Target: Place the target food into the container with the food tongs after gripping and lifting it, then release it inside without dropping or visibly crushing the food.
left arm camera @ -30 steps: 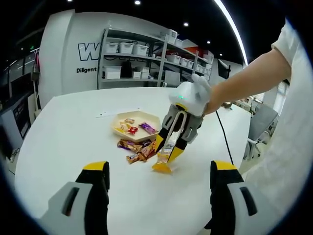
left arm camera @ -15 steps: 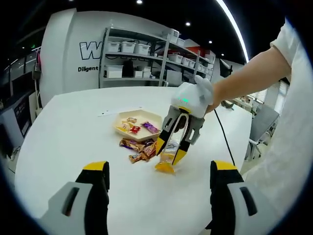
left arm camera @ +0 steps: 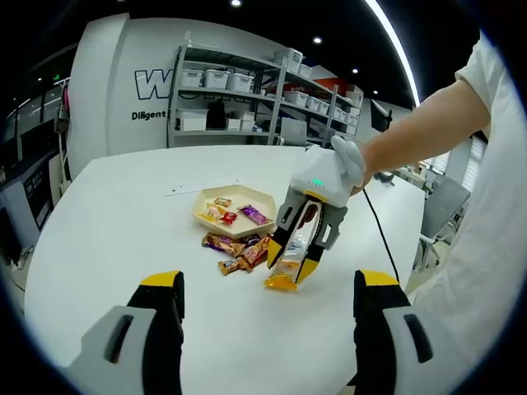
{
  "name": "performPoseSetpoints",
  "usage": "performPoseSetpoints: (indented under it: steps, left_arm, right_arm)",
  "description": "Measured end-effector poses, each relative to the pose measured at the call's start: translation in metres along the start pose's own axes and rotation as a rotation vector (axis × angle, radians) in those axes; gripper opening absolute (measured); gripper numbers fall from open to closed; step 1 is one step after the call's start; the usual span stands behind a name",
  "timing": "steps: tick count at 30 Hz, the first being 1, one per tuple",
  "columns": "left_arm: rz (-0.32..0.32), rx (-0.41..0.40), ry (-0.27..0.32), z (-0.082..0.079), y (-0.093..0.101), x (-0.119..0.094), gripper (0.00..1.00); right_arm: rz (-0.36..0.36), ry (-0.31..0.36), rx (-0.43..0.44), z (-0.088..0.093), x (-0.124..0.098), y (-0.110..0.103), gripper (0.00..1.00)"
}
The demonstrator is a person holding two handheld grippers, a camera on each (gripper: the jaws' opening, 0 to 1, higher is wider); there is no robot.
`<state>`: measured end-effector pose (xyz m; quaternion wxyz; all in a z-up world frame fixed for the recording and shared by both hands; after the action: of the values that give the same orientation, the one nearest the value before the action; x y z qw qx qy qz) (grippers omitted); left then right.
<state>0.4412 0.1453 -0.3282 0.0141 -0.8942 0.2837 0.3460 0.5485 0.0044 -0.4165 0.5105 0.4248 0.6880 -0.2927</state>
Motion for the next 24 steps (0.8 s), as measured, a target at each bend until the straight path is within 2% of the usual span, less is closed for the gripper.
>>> performPoseSetpoints:
  steps: [6, 12, 17, 24]
  left_arm:
    - [0.001, 0.003, 0.000, -0.001, 0.001, -0.001, 0.81]
    - [0.007, 0.009, 0.000, 0.000, 0.002, 0.001, 0.81]
    - [0.023, 0.022, 0.002, -0.002, 0.006, 0.003, 0.81]
    - [0.043, 0.048, 0.007, -0.007, 0.009, 0.008, 0.81]
  right_arm:
    - [0.014, 0.020, 0.059, 0.001, -0.002, -0.001, 0.17]
    - [0.028, 0.012, 0.077, 0.004, -0.008, -0.006, 0.16]
    - [0.065, 0.025, 0.146, 0.005, -0.024, -0.005, 0.16]
    - [0.117, 0.033, 0.185, 0.006, -0.048, 0.001, 0.16]
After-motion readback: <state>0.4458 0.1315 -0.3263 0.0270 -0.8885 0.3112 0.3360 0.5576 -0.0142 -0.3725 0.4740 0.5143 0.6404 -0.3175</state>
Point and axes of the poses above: the point that each gripper's makers call its tool centre point, and the gripper's own axes: x roughly forward along the fingers, y roughly to its right, z roughly out of its underside, the point moved 7 cm from there along -x, roughly backward along the fingers, and after that the axes turned 13 degrees about -y, right-handed, at the moved point
